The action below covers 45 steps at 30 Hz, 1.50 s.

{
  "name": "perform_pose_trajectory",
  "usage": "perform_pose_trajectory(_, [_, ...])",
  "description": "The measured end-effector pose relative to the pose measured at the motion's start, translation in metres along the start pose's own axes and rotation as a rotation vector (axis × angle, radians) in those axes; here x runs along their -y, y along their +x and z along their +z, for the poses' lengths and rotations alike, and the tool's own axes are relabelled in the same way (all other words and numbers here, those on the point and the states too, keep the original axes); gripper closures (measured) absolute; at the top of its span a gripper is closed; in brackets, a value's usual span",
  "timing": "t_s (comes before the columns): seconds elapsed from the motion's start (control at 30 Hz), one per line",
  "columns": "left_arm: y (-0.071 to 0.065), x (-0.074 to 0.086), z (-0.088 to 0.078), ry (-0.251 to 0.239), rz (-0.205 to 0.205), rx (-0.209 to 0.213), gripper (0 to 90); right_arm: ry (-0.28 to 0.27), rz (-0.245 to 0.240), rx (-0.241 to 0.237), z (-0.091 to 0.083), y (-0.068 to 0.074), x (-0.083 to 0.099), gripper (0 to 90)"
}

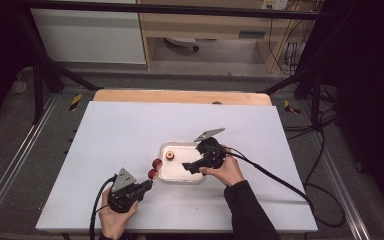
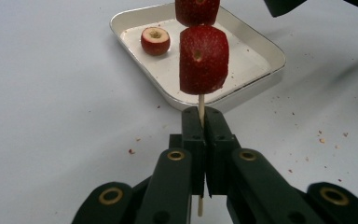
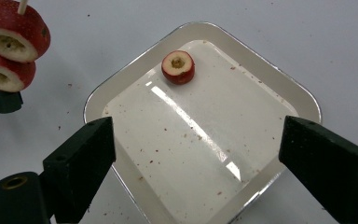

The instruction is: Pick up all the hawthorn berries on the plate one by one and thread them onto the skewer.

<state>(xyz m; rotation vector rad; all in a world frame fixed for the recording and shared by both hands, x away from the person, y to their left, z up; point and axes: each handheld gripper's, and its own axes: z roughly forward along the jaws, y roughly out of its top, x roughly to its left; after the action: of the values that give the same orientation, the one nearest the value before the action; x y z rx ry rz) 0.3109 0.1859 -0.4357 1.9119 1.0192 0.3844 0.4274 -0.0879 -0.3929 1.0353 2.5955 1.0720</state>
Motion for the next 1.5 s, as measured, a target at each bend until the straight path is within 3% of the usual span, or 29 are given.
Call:
perform_pose_trajectory(0.2, [0.006, 0.003, -0.005, 0.006, 0.002, -0.016, 88.2, 0.048, -0.042, 0.006, 0.017, 0.004, -0.019, 12.0])
perform_pose_trajectory(0.63, [0.014, 0.006, -0.009, 0.004, -0.012, -0.024, 88.2, 0.123, -0.058, 0.022, 0.047, 0.003, -0.047, 16.2])
perform_pose_trajectory(1.0, [0.015, 0.006, -0.008, 0.010, -0.013, -0.021, 88.2, 0.186, -0.061, 0.007, 0.062, -0.001, -0.060, 20.5])
perform_pose_trajectory(1.37, [0.016, 0.007, -0.008, 0.011, -0.013, -0.015, 88.2, 0.264, -0.072, 0.009, 0.081, 0.004, -0.069, 26.5])
perform_pose_trajectory(1.5, [0.016, 0.007, -0.008, 0.013, -0.013, -0.013, 88.2, 0.273, -0.081, 0.004, 0.088, 0.007, -0.071, 32.9])
